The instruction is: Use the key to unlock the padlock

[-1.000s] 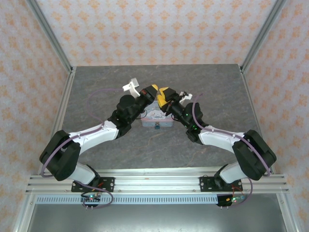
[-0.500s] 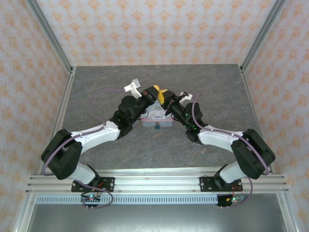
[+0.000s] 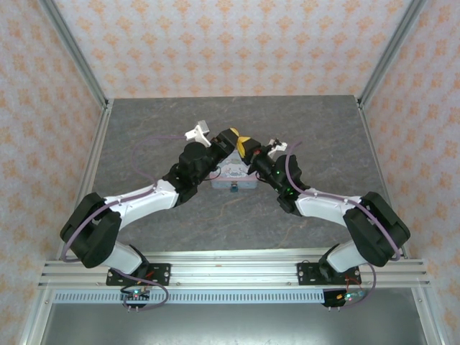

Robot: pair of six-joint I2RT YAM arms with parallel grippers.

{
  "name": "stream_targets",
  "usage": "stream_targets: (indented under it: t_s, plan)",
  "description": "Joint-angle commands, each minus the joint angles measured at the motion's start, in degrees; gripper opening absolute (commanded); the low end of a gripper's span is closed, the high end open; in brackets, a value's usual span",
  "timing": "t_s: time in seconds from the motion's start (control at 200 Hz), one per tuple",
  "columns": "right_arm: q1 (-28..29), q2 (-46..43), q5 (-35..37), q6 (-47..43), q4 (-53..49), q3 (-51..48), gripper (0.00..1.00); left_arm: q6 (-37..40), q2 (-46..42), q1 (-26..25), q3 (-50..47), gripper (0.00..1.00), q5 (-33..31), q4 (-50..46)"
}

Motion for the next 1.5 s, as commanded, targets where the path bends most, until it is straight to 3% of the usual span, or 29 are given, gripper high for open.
stream_targets:
  t_s: [0.0, 0.12, 0.24, 0.375, 0.52, 0.861, 1.491]
  plan:
    - [-1.6, -2.8, -1.8, -5.6, -3.9, -2.5, 0.00, -1.0, -5.3, 1.6, 3.2, 0.56, 0.3, -12.3]
    - [-3.7, -3.7, -4.8, -11.2, -5.7, -4.4, 0.00, -1.7, -7.1, 4.1, 5.6, 0.57, 5.4, -22.0]
    - [-5.1, -3.7, -9.8, -17.4, -6.6, -4.9, 0.00, -1.6, -5.9, 6.6, 8.1, 0.52, 14.4, -27.2]
    - [-5.2, -3.4, -13.5, -21.1, -6.3, -4.9, 0.00, 2.2, -4.1, 7.2, 9.7, 0.49, 20.3, -31.0]
    - [-5.3, -3.3, -15.5, -22.3, -6.2, -4.6, 0.00, 3.2, -2.2, 7.3, 8.3, 0.47, 24.5, -28.5]
    - [-5.3, -0.4, -16.1, -19.8, -2.7, -4.8, 0.00, -2.5, 2.2, 7.3, 4.6, 0.35, 26.3, -17.2]
    - [-5.3, 1.2, -15.5, -17.6, 0.1, -4.8, 0.00, -6.1, 5.1, 6.5, 3.8, 0.21, 25.0, -11.9]
